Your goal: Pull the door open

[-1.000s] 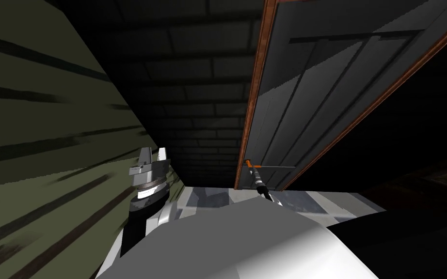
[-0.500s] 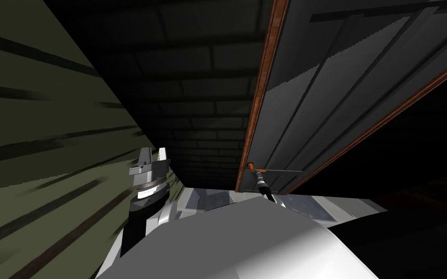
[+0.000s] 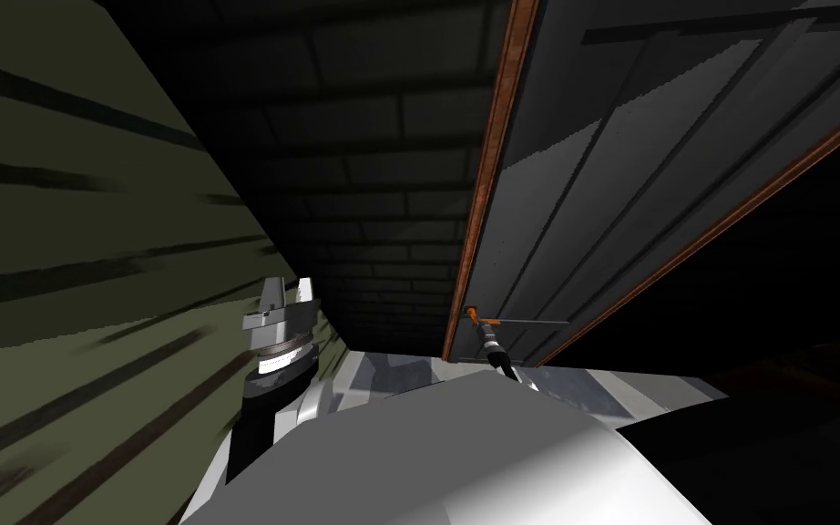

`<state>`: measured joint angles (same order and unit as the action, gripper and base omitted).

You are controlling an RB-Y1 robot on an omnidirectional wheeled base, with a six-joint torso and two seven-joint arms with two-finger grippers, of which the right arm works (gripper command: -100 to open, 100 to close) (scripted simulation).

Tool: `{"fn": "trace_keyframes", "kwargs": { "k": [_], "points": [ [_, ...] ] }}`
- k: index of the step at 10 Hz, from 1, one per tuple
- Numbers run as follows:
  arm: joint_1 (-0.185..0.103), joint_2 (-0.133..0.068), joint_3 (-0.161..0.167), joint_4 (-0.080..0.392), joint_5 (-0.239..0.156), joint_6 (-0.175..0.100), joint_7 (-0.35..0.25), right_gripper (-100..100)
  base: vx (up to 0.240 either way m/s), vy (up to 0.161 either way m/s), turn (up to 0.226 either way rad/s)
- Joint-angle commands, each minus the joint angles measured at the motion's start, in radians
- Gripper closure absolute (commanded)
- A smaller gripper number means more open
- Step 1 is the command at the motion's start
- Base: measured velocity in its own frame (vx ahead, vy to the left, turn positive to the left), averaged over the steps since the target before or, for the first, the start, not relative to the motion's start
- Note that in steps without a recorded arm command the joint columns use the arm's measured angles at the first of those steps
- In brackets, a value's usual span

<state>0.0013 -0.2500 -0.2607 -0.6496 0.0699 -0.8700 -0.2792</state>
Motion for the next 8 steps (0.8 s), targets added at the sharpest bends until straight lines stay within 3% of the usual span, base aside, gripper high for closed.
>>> {"fn": "trace_keyframes", "kwargs": {
  "k": [1,8],
  "points": [
    [0.014,-0.005,0.012,-0.007,0.009,-0.010,-0.017,100,-0.170,-0.055,0.116],
    [0.065,-0.062,0.070,-0.010,0.054,-0.082,-0.113,100,-0.217,-0.052,0.119]
  ]
}}
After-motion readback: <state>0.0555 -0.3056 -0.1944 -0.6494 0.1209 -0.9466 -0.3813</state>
